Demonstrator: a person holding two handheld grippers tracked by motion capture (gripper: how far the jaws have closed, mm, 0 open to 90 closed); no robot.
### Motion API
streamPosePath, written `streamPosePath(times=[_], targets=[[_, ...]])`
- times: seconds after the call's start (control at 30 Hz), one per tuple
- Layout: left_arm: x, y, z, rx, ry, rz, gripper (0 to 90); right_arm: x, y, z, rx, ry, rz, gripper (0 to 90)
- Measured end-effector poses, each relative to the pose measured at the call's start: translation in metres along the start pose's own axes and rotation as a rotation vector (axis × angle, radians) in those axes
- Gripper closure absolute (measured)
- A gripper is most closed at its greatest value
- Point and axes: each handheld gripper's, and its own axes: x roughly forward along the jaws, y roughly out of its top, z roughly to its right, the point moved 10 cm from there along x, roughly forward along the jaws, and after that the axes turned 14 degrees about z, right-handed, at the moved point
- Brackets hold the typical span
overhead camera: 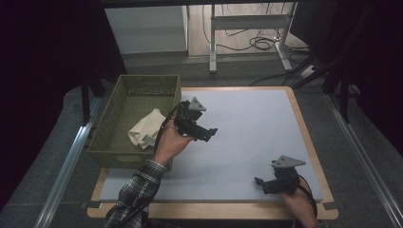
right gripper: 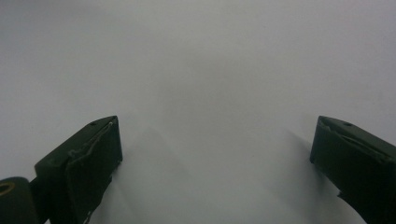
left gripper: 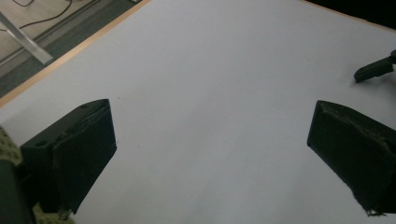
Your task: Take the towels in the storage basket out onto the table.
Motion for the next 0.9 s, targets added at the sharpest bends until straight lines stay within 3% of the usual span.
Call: streamPosePath(times=[0.37, 0.6, 0.7, 0.9], targets=[[-0.013, 0.005, -0.03, 0.007, 0.059, -0.007, 0.8, 0.0, 0.0, 0.0, 0.0, 0.0, 0.0, 2.2], [-0.027, 0.003, -0.054, -0.031, 0.108, -0.01, 0.6, 0.0, 0.0, 0.0, 0.0, 0.0, 0.0, 2.2], [-0.038, -0.002, -0.072, -0.066, 0.146, -0.009, 0.7, 0.0, 0.0, 0.0, 0.0, 0.0, 0.0, 2.2], [-0.051, -0.009, -0.095, -0.099, 0.197, -0.011, 0.7, 0.0, 0.0, 0.0, 0.0, 0.0, 0.0, 2.2]])
